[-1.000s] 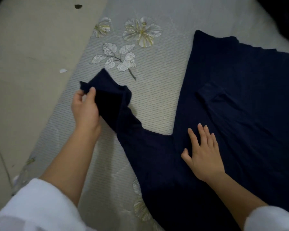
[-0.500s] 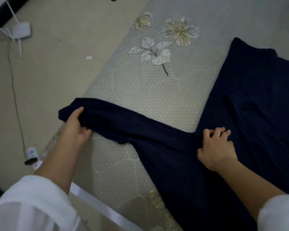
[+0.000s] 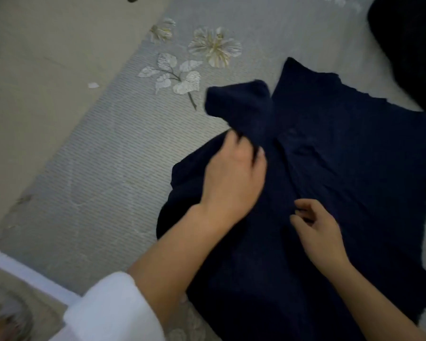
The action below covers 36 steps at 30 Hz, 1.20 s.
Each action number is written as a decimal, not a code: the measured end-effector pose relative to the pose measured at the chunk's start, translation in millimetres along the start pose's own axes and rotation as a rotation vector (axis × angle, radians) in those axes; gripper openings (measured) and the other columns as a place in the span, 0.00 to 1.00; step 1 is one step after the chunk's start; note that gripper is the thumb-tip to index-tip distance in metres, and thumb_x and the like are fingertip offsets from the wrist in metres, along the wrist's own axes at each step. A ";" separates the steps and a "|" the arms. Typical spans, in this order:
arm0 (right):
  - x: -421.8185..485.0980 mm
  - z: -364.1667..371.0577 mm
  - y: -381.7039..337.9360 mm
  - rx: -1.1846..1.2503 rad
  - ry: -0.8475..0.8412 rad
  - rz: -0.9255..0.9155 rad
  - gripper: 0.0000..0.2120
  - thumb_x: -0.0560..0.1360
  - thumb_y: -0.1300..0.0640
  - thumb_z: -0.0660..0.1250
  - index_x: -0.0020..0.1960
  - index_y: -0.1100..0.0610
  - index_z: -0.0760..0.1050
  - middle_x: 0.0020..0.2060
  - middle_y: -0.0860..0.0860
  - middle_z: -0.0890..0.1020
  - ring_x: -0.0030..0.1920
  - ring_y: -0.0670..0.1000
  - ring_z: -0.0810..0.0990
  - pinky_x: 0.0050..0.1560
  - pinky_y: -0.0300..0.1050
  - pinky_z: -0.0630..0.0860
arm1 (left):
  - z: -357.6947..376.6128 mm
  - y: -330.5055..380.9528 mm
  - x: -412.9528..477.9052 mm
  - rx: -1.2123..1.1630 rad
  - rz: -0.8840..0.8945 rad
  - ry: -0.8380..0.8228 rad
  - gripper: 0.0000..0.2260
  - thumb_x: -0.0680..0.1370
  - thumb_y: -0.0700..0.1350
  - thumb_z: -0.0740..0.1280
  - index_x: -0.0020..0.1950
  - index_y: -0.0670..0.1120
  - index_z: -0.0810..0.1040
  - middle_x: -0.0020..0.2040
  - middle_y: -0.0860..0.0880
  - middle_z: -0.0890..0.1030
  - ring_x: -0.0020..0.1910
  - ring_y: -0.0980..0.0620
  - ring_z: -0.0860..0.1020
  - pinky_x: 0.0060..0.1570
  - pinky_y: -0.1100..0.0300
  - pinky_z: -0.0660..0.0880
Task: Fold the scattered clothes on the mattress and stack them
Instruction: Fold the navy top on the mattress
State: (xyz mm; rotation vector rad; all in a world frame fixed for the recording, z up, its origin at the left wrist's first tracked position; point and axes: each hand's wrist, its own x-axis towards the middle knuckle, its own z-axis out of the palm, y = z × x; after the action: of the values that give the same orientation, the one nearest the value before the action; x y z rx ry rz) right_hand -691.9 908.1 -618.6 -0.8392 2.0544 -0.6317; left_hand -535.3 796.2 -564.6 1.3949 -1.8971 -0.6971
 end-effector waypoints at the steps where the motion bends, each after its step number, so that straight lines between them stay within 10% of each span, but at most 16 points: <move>1: -3.4 -13.4 10.6 0.102 0.046 0.055 0.10 0.77 0.62 0.65 0.56 0.54 0.75 0.52 0.49 0.80 0.54 0.51 0.79 0.51 0.41 0.74 | 20.1 16.0 -9.1 0.021 0.064 -0.150 0.10 0.77 0.41 0.64 0.54 0.37 0.75 0.54 0.38 0.74 0.47 0.38 0.76 0.45 0.49 0.74; 5: -11.3 -61.1 48.1 0.467 0.164 0.351 0.07 0.78 0.64 0.61 0.53 0.57 0.76 0.49 0.59 0.83 0.49 0.57 0.82 0.51 0.48 0.78 | 80.1 37.7 -63.8 0.207 0.127 -0.954 0.33 0.77 0.46 0.64 0.78 0.48 0.50 0.74 0.43 0.58 0.72 0.43 0.57 0.69 0.48 0.61; 9: -5.0 -85.0 68.8 0.580 0.126 0.449 0.13 0.77 0.63 0.64 0.61 0.60 0.72 0.52 0.59 0.82 0.51 0.57 0.82 0.48 0.48 0.78 | 77.9 9.6 -111.1 0.406 0.091 -0.764 0.39 0.75 0.43 0.64 0.78 0.52 0.44 0.78 0.46 0.44 0.75 0.47 0.37 0.70 0.51 0.35; 15: 24.5 -70.1 54.9 0.440 0.194 0.503 0.26 0.72 0.52 0.73 0.64 0.57 0.65 0.50 0.56 0.79 0.44 0.54 0.81 0.38 0.47 0.79 | 48.3 -41.8 -151.0 0.670 -0.095 -0.606 0.54 0.53 0.38 0.76 0.76 0.53 0.59 0.75 0.41 0.59 0.73 0.40 0.56 0.65 0.37 0.60; 20: 40.7 -55.7 58.3 0.448 0.550 0.628 0.31 0.71 0.56 0.74 0.67 0.61 0.61 0.62 0.59 0.70 0.51 0.57 0.75 0.47 0.47 0.72 | 51.5 -51.1 -151.3 0.703 -0.129 -0.590 0.51 0.58 0.36 0.75 0.77 0.55 0.57 0.76 0.41 0.56 0.73 0.39 0.54 0.65 0.33 0.58; 24: 39.3 -64.4 63.6 0.615 0.404 0.541 0.05 0.73 0.60 0.71 0.43 0.58 0.75 0.41 0.56 0.80 0.33 0.49 0.75 0.33 0.41 0.73 | 63.7 -44.5 -149.3 0.698 -0.142 -0.594 0.49 0.61 0.36 0.74 0.77 0.54 0.55 0.76 0.41 0.56 0.73 0.41 0.52 0.66 0.33 0.56; 26: 39.6 -77.0 59.4 0.572 0.329 0.407 0.11 0.73 0.61 0.70 0.35 0.56 0.71 0.35 0.53 0.78 0.32 0.47 0.73 0.30 0.38 0.72 | 63.9 -43.5 -149.8 0.695 -0.156 -0.574 0.50 0.60 0.37 0.75 0.77 0.53 0.54 0.76 0.41 0.56 0.73 0.41 0.52 0.66 0.33 0.56; 36: 81.5 -173.9 61.0 0.637 0.331 0.212 0.08 0.74 0.64 0.63 0.51 0.56 0.72 0.48 0.52 0.80 0.45 0.50 0.80 0.36 0.41 0.80 | 67.6 -25.7 -162.0 0.710 -0.031 -0.531 0.40 0.68 0.36 0.66 0.77 0.56 0.57 0.79 0.45 0.52 0.76 0.41 0.54 0.66 0.38 0.63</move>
State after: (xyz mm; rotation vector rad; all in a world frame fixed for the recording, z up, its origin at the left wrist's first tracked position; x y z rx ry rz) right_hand -892.9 911.4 -605.0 -0.1509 1.9959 -1.2743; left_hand -539.7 946.0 -659.4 1.7812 -2.7231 -0.4411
